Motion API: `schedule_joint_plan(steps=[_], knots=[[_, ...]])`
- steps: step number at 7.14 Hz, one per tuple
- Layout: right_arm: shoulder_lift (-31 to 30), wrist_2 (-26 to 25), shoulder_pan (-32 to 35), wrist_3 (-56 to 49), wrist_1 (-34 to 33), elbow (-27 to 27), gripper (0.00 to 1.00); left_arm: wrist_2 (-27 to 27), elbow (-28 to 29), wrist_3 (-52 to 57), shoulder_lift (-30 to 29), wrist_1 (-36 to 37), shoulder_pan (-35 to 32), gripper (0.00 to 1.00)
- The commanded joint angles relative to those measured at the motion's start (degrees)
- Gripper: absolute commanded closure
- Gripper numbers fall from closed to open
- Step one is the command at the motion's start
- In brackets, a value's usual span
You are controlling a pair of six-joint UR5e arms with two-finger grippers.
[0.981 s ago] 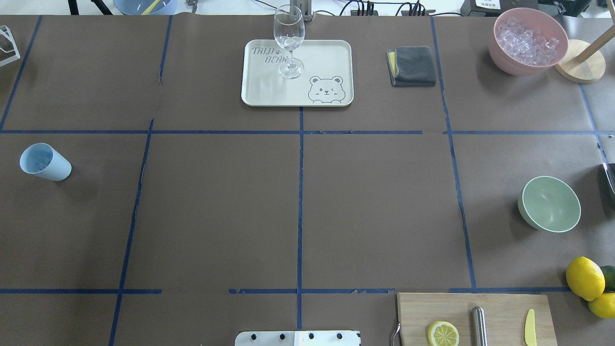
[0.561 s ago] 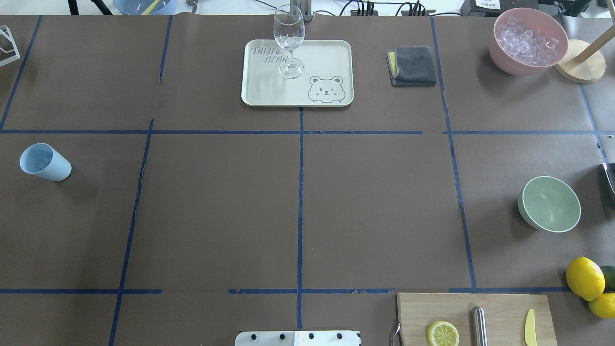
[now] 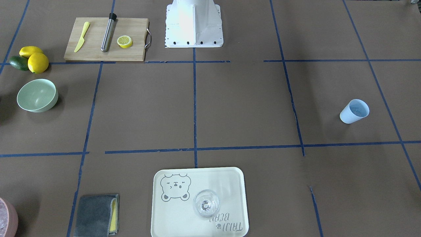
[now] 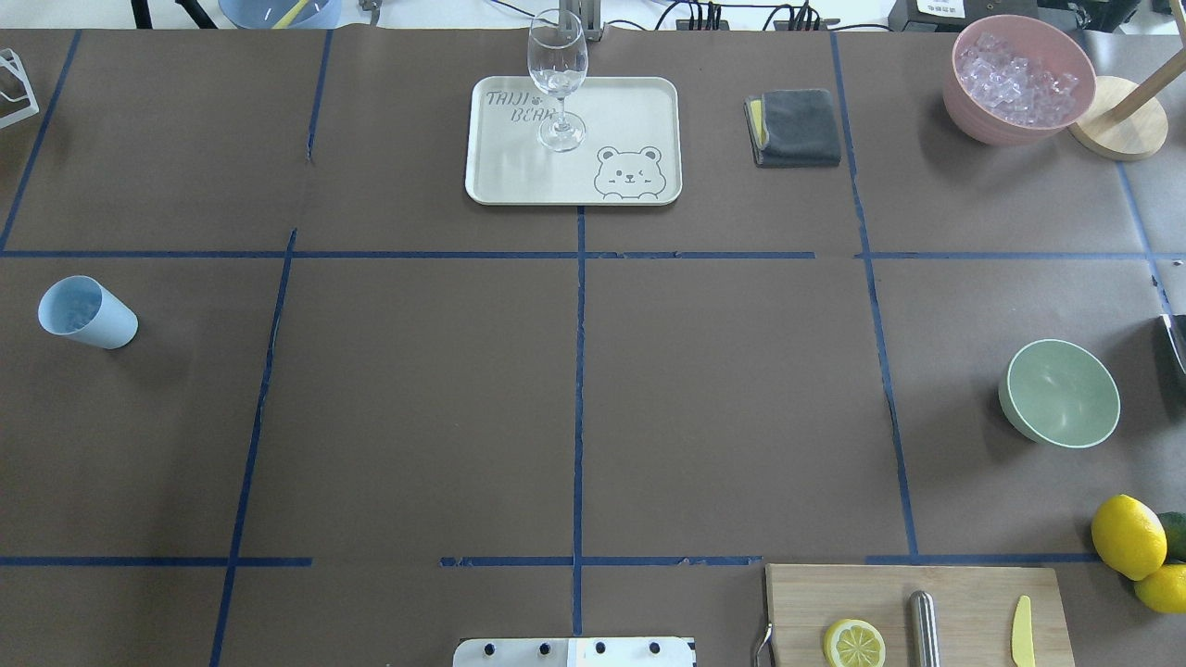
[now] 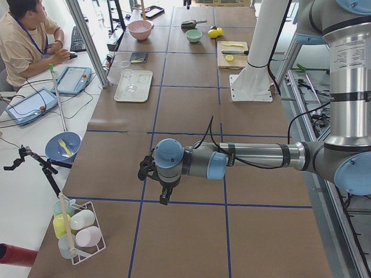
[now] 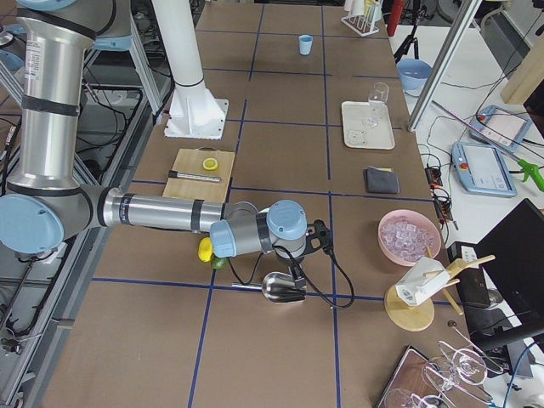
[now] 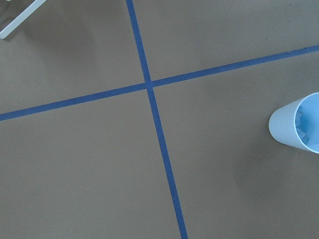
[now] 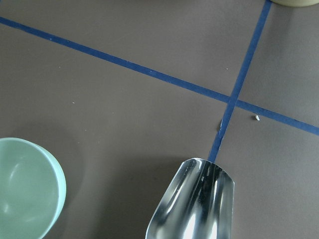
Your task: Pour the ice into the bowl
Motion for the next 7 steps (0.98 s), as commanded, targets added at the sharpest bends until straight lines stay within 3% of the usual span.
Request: schedule_joint_plan(steps=[1, 3, 7], knots=[[1.2, 1.2, -2.6, 5.8, 0.0, 3.0, 0.0, 0.0, 0.0, -0.1, 0.0, 0.0, 0.0, 0.0], [1.3, 2.9, -9.3, 13.7, 0.2, 3.8, 0.01, 0.0, 0.0, 0.0, 0.1, 0.0, 0.0, 0.0], [3.3, 2.0, -14.2, 19.2, 0.1, 3.5, 0.02, -0.1, 0.0, 0.0, 0.1, 0.0, 0.0, 0.0]])
